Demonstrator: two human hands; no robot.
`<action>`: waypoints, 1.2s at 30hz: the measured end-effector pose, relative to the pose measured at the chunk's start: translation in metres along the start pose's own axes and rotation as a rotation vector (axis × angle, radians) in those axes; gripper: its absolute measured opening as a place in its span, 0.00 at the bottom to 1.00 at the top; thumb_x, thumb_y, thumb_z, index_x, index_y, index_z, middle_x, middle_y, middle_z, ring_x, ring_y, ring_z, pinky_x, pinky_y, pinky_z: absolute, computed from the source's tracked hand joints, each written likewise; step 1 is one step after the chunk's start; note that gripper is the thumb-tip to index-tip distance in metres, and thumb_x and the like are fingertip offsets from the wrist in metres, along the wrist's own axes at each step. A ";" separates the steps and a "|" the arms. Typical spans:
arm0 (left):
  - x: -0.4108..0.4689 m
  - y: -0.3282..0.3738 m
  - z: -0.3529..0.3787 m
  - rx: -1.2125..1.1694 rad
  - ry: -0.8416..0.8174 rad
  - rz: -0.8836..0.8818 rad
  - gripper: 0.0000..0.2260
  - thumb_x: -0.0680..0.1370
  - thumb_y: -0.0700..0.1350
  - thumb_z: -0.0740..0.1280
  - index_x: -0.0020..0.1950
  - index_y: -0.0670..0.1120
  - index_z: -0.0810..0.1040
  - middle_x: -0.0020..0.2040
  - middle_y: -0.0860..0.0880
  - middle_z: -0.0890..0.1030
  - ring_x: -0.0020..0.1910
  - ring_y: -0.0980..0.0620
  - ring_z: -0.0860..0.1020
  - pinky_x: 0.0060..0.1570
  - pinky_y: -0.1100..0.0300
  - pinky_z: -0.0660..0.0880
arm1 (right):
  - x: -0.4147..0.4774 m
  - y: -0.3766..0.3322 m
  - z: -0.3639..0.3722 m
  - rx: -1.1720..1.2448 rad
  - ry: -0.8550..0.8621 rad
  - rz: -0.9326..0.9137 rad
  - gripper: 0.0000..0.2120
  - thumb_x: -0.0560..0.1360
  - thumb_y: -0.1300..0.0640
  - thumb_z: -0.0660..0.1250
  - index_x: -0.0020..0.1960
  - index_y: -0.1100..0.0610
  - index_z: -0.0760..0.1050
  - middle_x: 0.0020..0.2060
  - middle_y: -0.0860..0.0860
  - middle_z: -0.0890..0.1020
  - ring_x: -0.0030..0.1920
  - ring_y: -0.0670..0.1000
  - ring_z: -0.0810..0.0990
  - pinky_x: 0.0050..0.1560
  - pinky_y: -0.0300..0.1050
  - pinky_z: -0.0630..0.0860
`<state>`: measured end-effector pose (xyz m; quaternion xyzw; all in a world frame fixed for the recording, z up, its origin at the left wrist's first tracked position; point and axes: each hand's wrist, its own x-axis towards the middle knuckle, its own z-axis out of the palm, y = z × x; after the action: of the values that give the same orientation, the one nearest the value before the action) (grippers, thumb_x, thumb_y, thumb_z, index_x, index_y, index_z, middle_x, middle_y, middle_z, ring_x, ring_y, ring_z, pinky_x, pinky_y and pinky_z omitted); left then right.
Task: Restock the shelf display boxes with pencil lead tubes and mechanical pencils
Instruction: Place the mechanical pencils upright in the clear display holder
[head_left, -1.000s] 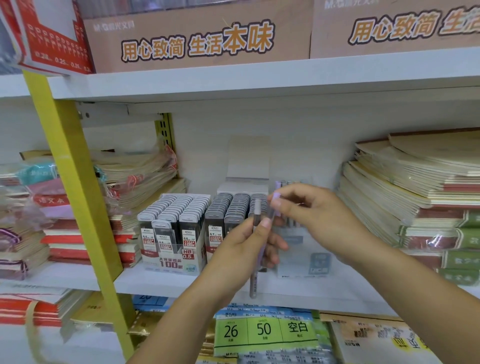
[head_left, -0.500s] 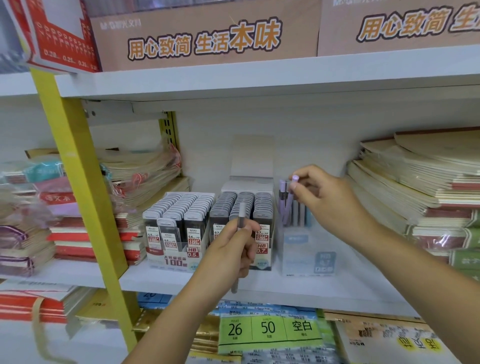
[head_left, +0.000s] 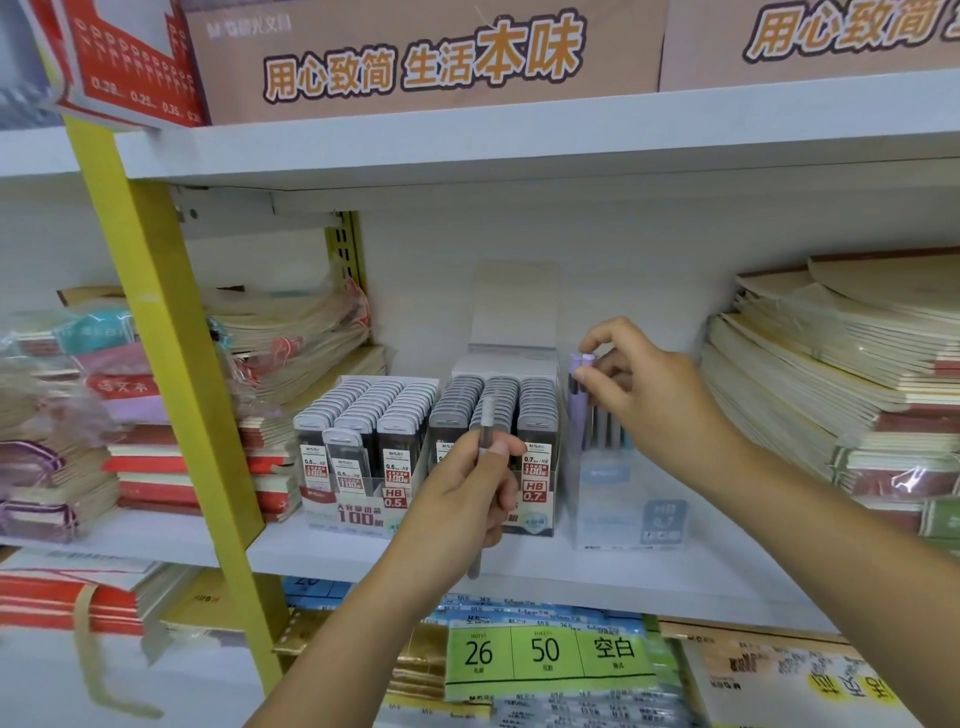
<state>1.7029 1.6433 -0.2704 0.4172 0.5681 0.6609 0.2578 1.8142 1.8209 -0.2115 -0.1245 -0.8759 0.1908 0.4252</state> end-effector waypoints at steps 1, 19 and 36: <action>0.000 0.000 0.000 0.004 0.004 0.000 0.13 0.85 0.47 0.57 0.50 0.54 0.81 0.32 0.53 0.75 0.27 0.56 0.65 0.27 0.64 0.64 | 0.000 0.001 0.001 -0.012 -0.004 0.007 0.11 0.77 0.53 0.68 0.47 0.41 0.67 0.34 0.48 0.81 0.35 0.48 0.80 0.38 0.45 0.77; -0.003 0.020 0.031 0.153 -0.121 0.067 0.16 0.84 0.46 0.61 0.39 0.56 0.80 0.32 0.55 0.75 0.28 0.58 0.70 0.29 0.66 0.68 | -0.031 -0.048 -0.013 0.403 -0.265 0.148 0.06 0.77 0.54 0.66 0.51 0.51 0.82 0.45 0.46 0.83 0.45 0.41 0.80 0.47 0.31 0.75; 0.019 -0.003 0.026 1.409 0.120 0.516 0.24 0.74 0.66 0.58 0.66 0.59 0.78 0.73 0.51 0.74 0.74 0.48 0.69 0.73 0.36 0.62 | -0.016 0.017 -0.032 -0.007 -0.032 0.044 0.03 0.78 0.54 0.66 0.49 0.49 0.78 0.41 0.44 0.83 0.44 0.42 0.81 0.49 0.47 0.79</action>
<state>1.7145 1.6736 -0.2682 0.5665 0.7538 0.2020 -0.2647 1.8506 1.8370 -0.2119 -0.1421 -0.8803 0.1987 0.4066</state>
